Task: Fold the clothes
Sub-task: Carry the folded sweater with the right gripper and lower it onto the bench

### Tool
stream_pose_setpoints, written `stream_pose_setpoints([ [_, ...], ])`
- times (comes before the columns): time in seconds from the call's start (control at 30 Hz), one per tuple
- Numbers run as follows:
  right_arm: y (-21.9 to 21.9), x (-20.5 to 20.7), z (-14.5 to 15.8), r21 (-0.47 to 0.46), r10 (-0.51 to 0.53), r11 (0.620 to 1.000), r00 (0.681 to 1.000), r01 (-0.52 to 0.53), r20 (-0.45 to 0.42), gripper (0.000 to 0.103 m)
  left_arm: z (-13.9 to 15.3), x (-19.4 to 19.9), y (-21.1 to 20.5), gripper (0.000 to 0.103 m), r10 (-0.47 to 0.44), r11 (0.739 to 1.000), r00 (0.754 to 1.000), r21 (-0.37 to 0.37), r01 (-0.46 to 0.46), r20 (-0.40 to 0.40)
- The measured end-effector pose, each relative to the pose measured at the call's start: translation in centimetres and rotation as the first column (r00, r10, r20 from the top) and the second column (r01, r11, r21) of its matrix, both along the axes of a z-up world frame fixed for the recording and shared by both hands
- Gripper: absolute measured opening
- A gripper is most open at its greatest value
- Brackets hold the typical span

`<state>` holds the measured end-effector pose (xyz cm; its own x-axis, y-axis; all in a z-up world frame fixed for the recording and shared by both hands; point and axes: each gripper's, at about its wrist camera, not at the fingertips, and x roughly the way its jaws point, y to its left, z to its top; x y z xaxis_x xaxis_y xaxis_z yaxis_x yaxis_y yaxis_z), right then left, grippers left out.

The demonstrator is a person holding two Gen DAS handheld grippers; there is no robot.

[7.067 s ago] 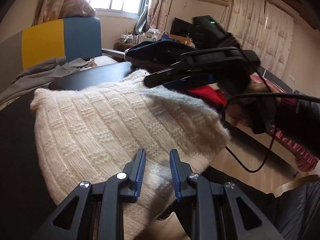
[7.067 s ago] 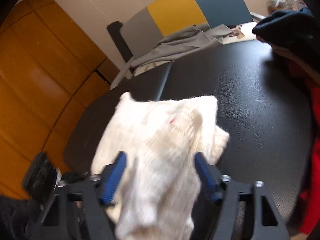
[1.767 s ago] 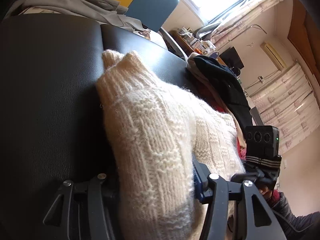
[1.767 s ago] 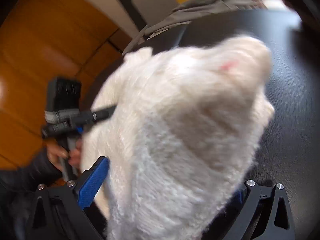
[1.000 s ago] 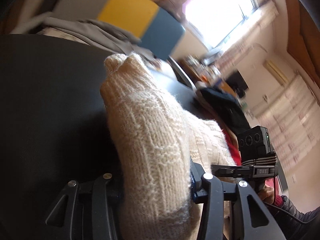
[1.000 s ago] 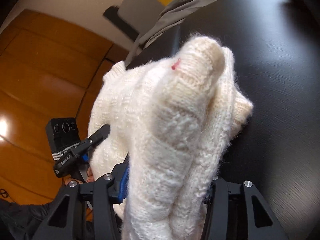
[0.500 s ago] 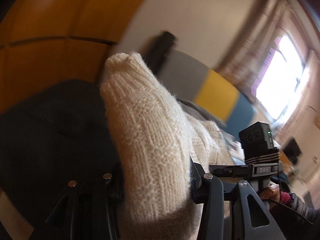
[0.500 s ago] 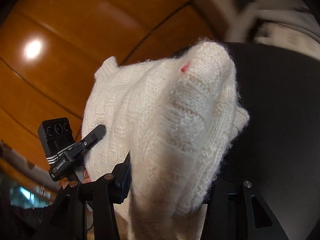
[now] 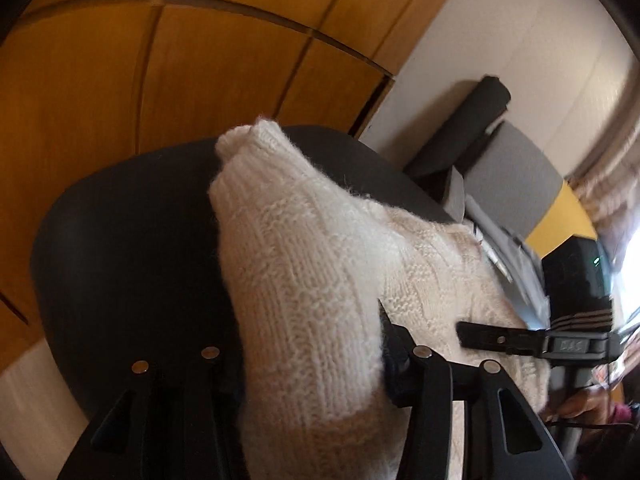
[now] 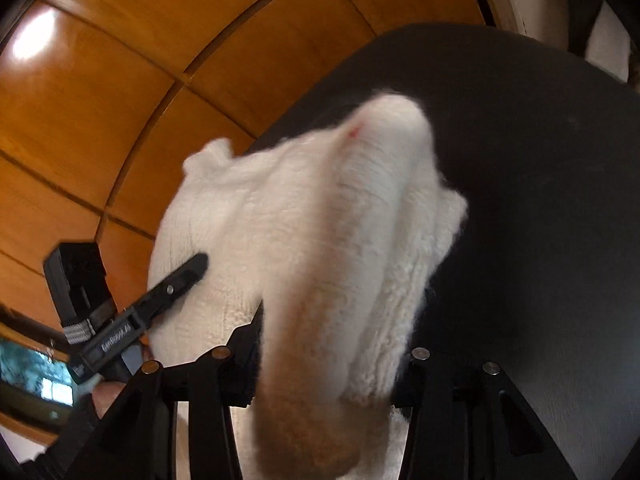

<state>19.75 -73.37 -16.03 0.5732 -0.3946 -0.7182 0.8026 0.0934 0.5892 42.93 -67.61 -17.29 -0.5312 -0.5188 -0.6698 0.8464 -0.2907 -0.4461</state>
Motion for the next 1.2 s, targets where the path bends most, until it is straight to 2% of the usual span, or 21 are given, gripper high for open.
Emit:
stream_pose_setpoints([
  [0.07,2.0,0.1,0.0,-0.005,0.013,1.0,1.0,-0.013,-0.007,0.057,0.2,0.0,0.0,0.055,0.003,1.0,1.0,0.019,-0.003,-0.02],
  [0.13,4.3,0.0,0.3,-0.016,0.023,1.0,1.0,-0.023,-0.01,0.063,0.7,0.1,0.6,0.058,0.008,1.0,1.0,0.022,-0.008,-0.007],
  [0.23,8.5,-1.1,2.6,-0.11,-0.019,0.994,0.997,0.01,-0.079,0.063,2.0,0.9,1.5,0.058,0.024,1.0,0.999,-0.009,-0.023,0.034],
  [0.3,10.3,-2.5,5.1,-0.208,-0.043,0.978,0.987,0.011,-0.152,0.062,3.7,1.7,2.7,0.056,0.059,0.996,0.996,-0.071,-0.054,0.065],
  [0.37,11.9,-3.4,7.8,-0.294,-0.024,0.955,0.978,-0.039,-0.206,0.058,5.4,2.2,3.6,0.056,0.086,0.987,0.993,-0.145,-0.073,0.086],
  [0.47,12.9,-0.4,10.1,-0.357,0.077,0.915,0.949,-0.189,-0.305,0.057,7.5,1.8,3.5,0.056,0.072,0.976,0.992,-0.214,-0.048,0.102],
  [0.57,12.5,3.6,8.9,-0.321,0.153,0.901,0.906,-0.292,-0.393,0.055,8.2,-0.4,1.9,0.056,0.049,0.974,0.988,-0.225,-0.015,0.146],
  [0.7,12.3,5.2,5.3,-0.211,0.209,0.919,0.864,-0.334,-0.457,0.048,5.1,-3.1,0.0,0.056,0.045,0.994,0.959,-0.11,-0.015,0.279],
  [0.77,12.2,5.4,3.2,-0.151,0.23,0.928,0.845,-0.339,-0.483,0.046,3.2,-3.6,0.7,0.058,0.064,0.994,0.94,-0.102,-0.031,0.334],
  [0.8,12.1,4.9,2.1,-0.132,0.22,0.939,0.849,-0.317,-0.48,0.046,2.8,-3.6,1.2,0.058,0.089,0.991,0.936,-0.122,-0.05,0.341],
  [0.9,11.9,3.9,0.8,-0.168,0.154,0.954,0.888,-0.247,-0.434,0.045,2.3,-4.0,2.4,0.058,0.165,0.978,0.924,-0.18,-0.107,0.346],
  [1.0,11.8,3.9,0.5,-0.195,0.106,0.959,0.899,-0.205,-0.425,0.045,3.0,-3.7,2.5,0.06,0.212,0.972,0.92,-0.169,-0.164,0.329],
  [1.1,12.0,4.0,1.4,-0.206,0.075,0.963,0.905,-0.176,-0.42,0.045,5.4,-3.3,3.8,0.059,0.282,0.956,0.899,-0.182,-0.232,0.336],
  [1.2,12.9,3.8,3.9,-0.255,0.016,0.959,0.919,-0.126,-0.394,0.046,8.7,-2.2,6.8,0.059,0.33,0.936,0.889,-0.231,-0.265,0.318],
])
